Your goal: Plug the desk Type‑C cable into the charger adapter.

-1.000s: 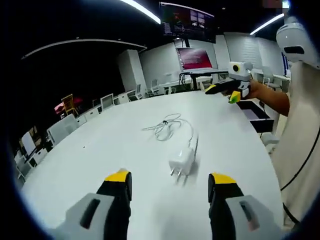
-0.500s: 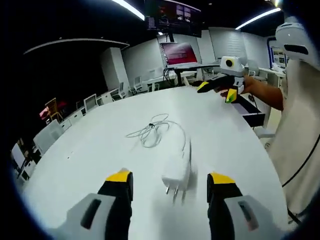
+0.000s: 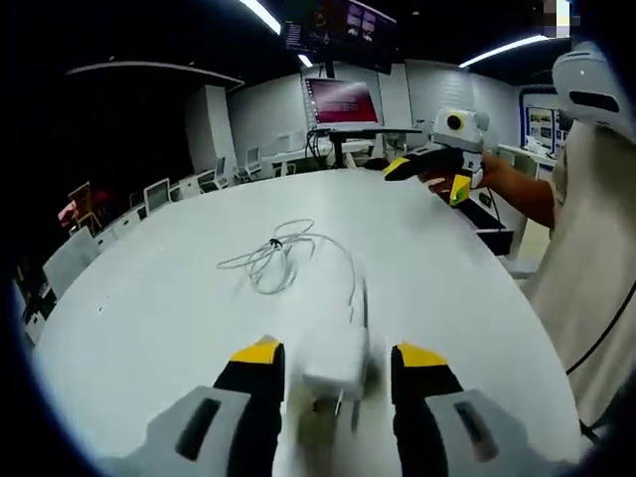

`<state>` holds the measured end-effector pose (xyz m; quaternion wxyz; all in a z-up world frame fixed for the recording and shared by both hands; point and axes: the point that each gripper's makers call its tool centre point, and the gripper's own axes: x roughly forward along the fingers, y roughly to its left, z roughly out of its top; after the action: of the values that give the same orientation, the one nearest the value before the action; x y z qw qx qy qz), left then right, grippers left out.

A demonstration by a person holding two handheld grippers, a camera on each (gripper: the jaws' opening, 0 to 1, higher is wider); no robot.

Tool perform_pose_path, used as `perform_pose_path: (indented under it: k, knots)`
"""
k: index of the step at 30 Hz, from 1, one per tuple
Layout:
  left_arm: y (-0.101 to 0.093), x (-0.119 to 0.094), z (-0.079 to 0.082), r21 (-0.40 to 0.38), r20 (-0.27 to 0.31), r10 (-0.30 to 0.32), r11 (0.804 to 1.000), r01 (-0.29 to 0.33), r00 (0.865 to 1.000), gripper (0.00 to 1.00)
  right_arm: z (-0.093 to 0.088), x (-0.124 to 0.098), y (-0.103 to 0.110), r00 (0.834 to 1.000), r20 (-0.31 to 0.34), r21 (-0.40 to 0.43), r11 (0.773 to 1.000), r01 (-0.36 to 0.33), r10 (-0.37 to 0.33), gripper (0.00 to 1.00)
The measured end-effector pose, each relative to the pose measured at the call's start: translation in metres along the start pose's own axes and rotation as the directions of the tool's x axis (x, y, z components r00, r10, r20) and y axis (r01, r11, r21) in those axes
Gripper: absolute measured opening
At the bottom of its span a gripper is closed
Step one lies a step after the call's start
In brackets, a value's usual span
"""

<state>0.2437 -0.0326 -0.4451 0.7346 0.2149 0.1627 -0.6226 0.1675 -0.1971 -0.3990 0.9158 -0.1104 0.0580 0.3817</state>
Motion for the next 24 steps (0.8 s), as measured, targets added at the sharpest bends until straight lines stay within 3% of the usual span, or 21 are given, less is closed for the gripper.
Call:
perform_pose_path:
  k: [5,9,12,24]
  knots:
    - [-0.0017,0.0029,-0.0004,-0.014,0.01,-0.017,1.0,0.017,1.0,0.37,0.002,-0.0013,-0.0007,1.0,0.009,0.004,1.0,0.007,-0.007,0.55]
    - [-0.0022,0.0043,-0.0012,-0.03,0.02,-0.024,0.999,0.024,1.0,0.28,0.0036,0.0004,0.001,1.0,0.015,0.007,1.0,0.002,-0.002,0.54]
    - [-0.0062,0.002,-0.0003,-0.088,0.045,-0.054,0.994,0.058,0.998,0.27,0.0046,0.0029,0.0028,1.0,0.018,0.006,1.0,-0.001,0.0,0.54]
    - [0.0012,0.0048,-0.0005,-0.058,0.057,-0.048,0.997,0.051,0.997,0.25,0.0029,0.0077,0.0036,0.999,0.037,0.028,1.0,0.006,-0.007,0.53]
